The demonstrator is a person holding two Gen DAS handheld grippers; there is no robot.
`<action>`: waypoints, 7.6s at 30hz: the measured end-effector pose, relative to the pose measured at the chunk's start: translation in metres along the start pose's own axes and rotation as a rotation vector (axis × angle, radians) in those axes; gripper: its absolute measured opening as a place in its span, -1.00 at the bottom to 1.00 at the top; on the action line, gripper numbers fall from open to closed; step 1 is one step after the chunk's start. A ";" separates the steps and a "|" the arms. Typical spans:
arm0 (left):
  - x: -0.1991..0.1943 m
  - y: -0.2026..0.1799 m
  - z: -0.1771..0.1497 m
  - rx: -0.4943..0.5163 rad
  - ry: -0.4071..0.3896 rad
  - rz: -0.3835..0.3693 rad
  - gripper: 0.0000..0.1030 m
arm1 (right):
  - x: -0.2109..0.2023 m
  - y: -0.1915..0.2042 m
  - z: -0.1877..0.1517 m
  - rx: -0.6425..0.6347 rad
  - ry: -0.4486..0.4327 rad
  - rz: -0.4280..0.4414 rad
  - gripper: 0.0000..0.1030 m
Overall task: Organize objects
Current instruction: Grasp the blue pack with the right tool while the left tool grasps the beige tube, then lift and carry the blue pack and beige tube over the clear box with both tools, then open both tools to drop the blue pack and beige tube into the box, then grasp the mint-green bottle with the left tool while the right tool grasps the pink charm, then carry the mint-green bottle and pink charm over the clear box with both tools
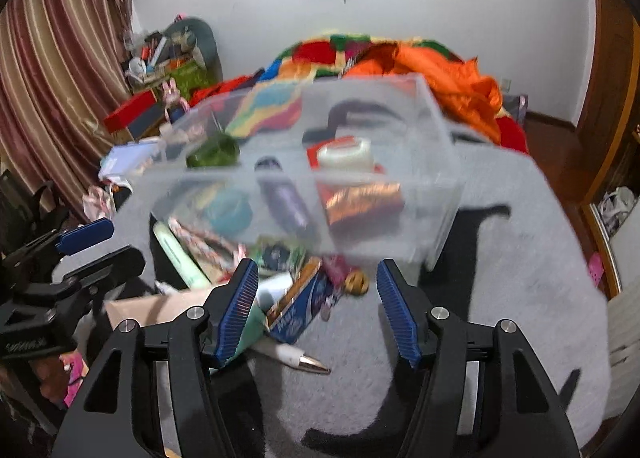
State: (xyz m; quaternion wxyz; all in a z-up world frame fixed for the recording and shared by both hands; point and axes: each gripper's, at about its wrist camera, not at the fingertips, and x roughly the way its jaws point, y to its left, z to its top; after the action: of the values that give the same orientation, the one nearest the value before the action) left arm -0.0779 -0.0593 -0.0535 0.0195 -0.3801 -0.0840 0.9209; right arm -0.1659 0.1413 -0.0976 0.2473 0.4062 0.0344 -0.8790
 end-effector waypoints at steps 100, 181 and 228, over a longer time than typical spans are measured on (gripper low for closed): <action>-0.030 -0.022 0.052 0.063 -0.172 -0.041 -0.84 | -0.071 -0.007 0.012 0.001 -0.172 0.098 -0.87; -0.001 -0.028 -0.012 0.104 0.046 -0.053 0.27 | -0.030 -0.017 -0.014 -0.092 -0.026 -0.084 0.09; -0.010 -0.050 -0.005 0.071 -0.015 -0.126 -0.54 | -0.031 -0.022 0.010 -0.014 -0.066 0.039 -0.74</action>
State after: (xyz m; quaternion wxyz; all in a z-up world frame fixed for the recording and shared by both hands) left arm -0.0688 -0.0105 -0.0415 0.0904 -0.3663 -0.0754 0.9230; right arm -0.1664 0.1699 -0.0713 0.2680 0.3760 0.0244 -0.8867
